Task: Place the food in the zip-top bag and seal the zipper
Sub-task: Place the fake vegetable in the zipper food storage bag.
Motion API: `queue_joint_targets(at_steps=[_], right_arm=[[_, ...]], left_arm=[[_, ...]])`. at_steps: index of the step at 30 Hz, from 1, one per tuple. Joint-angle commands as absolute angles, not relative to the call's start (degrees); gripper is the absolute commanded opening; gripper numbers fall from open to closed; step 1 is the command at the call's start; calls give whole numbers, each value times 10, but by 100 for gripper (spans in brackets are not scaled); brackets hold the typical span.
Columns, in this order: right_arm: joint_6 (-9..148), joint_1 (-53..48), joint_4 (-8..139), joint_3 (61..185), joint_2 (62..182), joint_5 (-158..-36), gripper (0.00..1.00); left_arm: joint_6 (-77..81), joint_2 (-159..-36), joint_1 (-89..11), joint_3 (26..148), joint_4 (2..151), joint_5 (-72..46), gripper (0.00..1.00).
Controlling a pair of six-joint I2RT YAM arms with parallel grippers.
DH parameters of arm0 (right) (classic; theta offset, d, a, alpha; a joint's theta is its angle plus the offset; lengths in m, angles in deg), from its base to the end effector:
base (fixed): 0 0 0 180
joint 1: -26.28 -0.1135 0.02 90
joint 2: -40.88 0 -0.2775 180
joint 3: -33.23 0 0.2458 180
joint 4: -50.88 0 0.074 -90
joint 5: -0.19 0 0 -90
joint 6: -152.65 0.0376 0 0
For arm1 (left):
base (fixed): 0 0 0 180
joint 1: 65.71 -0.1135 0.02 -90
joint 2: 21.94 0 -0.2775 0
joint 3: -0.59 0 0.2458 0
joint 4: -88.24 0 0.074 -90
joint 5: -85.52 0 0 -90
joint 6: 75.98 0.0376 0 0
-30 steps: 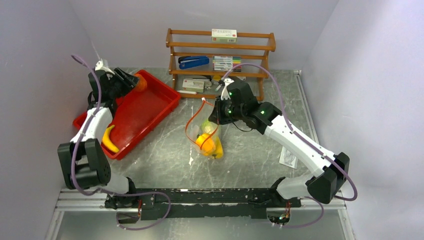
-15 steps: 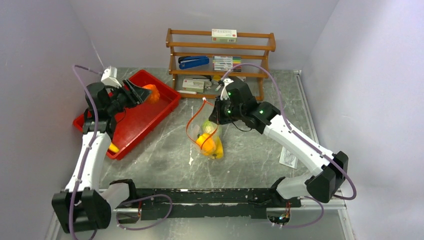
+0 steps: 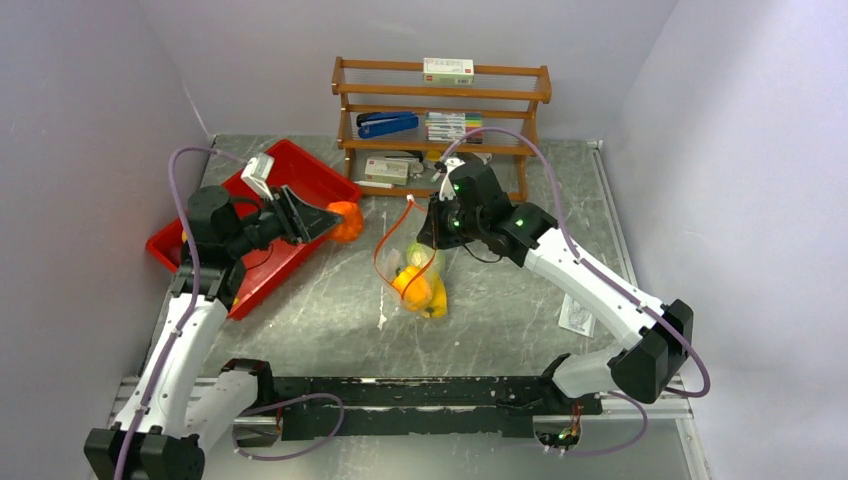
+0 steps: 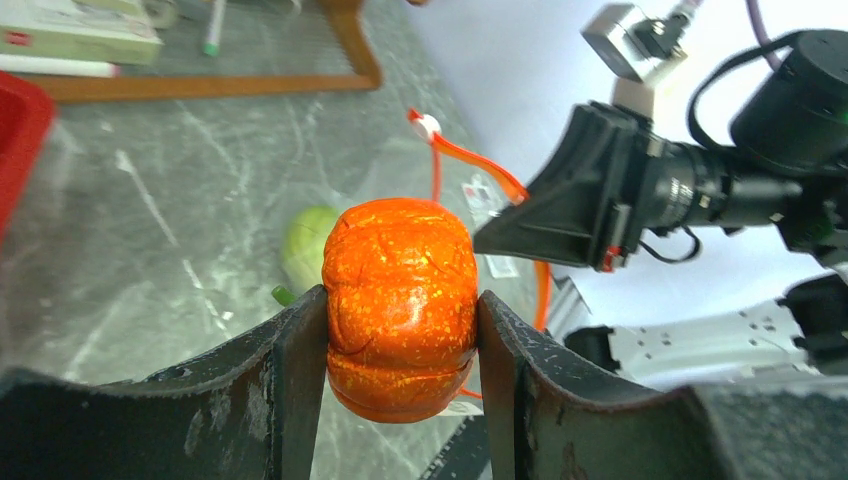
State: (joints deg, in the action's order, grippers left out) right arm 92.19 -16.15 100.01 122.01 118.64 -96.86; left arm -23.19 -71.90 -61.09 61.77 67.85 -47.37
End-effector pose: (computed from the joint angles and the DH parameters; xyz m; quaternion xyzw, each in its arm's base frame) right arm 0.2110 0.1991 0.3630 -0.1275 0.8888 0.3013 0.3209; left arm 0.1802 -0.0402 0.3576 0.0287 0.7467 -0.4754 0.4643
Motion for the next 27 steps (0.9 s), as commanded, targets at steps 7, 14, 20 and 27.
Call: queue_joint_targets(at_steps=[7, 14, 20, 27], right_arm=[[921, -164, 996, 1235, 1201, -975, 0], [920, -164, 1000, 1249, 1204, -981, 0], [921, -164, 1000, 1267, 1207, -997, 0], [924, -165, 1004, 1280, 1205, -1003, 0]], left_arm=[[-320, -719, -530, 586, 786, -529, 41], [-312, -751, -480, 601, 798, -498, 42], [-280, -785, -431, 622, 776, -442, 42], [-234, -807, -388, 652, 733, -340, 43]])
